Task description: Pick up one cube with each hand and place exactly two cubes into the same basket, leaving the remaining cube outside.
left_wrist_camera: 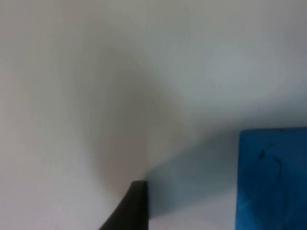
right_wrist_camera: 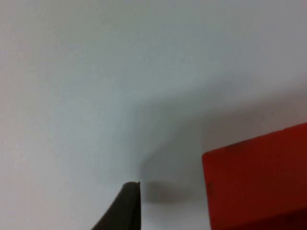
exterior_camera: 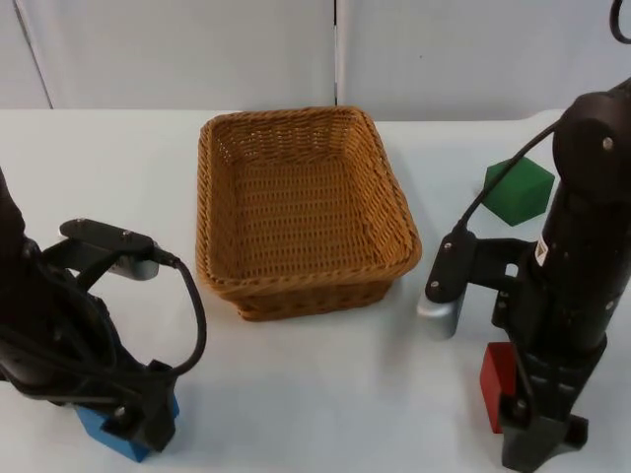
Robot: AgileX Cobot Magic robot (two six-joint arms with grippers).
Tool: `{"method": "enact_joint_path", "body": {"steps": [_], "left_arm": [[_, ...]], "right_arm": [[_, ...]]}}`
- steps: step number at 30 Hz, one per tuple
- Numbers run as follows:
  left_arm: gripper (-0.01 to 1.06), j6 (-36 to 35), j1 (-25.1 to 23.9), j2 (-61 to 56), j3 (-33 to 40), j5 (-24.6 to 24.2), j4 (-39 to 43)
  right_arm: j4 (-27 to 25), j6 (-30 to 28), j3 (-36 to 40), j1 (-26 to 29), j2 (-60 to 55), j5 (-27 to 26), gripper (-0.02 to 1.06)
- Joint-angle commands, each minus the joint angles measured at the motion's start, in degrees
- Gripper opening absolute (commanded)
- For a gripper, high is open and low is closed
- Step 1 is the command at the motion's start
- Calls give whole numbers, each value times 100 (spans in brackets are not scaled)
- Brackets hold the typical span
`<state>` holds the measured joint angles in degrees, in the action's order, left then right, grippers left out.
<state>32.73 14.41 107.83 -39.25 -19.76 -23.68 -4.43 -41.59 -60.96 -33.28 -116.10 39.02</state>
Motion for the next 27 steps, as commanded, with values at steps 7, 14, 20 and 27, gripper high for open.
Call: {"method": "enact_joint_path", "body": {"steps": [7,14,20,27], "left_arm": [[105,0,44,106,-8,35,-101],[97,0,44,106,-8,40,-159],[54,-161,44,106,-8,-19,-368],[0,-189,44,106,-8,-389,-508]], "right_arm": [[134,22,-4,-11,24,-12,79],[134,22,-4,-11,24,-75,41],[312,22,-4,-11,24,280,7],[443,233,-4,-11,449,716,0]]}}
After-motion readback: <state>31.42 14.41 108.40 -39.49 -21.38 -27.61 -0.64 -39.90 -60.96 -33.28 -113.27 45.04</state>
